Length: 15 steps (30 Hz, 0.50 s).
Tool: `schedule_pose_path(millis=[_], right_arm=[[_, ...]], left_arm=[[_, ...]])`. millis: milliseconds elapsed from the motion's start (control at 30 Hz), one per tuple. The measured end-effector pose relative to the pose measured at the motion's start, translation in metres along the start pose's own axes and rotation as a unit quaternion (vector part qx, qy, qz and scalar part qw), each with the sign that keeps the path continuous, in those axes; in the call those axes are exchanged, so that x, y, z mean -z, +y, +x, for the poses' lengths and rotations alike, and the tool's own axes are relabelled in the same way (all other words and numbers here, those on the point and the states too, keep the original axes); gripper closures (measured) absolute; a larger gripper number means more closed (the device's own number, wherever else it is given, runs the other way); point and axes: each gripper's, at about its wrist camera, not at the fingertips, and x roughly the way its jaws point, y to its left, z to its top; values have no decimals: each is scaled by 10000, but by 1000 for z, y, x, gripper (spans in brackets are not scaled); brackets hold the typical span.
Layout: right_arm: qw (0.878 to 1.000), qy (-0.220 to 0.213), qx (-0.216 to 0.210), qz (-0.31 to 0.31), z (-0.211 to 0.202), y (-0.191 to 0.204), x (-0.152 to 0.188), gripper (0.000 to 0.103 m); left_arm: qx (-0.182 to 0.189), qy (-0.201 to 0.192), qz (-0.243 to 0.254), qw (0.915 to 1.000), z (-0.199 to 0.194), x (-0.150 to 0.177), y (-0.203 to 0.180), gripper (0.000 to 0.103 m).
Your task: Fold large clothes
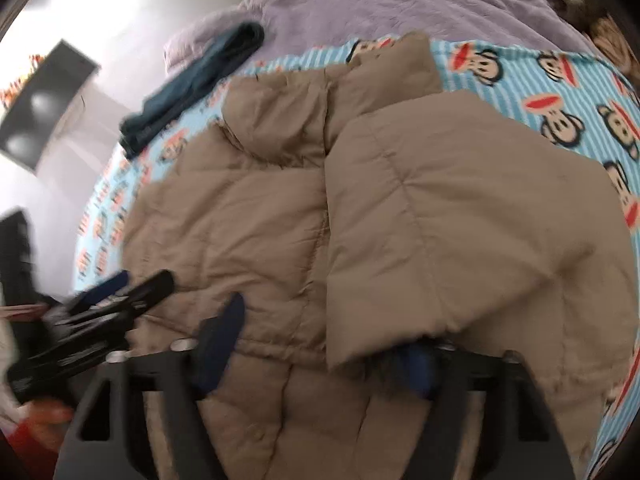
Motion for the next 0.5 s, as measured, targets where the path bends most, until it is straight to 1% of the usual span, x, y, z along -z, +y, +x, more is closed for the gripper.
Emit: schedule_pose_path(millis=[33,100,167,200,233,267,300,333,400,433,467,500], right_arm=[[9999,-57,-63,115,-8,-2,2,26],[9977,-276,-179,599,-26,-17,7,26],[9914,-448,-229,1211,-34,-38,7,27],[9849,-562,-322,1604,-37,-52,6,30],[9788,-638,-403,1906,-37,-63,4,47],[9710,-694,-459,2242,-35,-75,0,74],[9653,-735,-512,2452,-33,-83,-4,87],[9634,-758,-546,2513,-32,-85,-10,93],[9702,-836,-615,2189,-32,-70,-22,93],[9758,-853,-630,1911,-32,-57,-26,93],[9837,-831,-638,1464,-30,-35,-30,93],[9878,-782,-644,1186,-29,-22,-32,93]], left_arm=[[53,-1,17,10000,0,0,0,0],[173,15,28,9998,0,-2,3,0],[322,-2,3,9995,-2,-4,8,0],[377,-14,-16,9993,-3,-5,10,0],[454,-31,-40,9990,-6,-6,14,0],[534,-58,-64,9985,-9,-8,18,0],[595,-83,-77,9982,-11,-9,21,0],[662,-118,-84,9977,-14,-10,24,0],[801,-185,-93,9966,-20,-12,31,0],[892,-208,-120,9957,-23,-13,35,0],[998,-217,-171,9946,-25,-14,40,0],[1087,-216,-237,9936,-26,-15,46,0]])
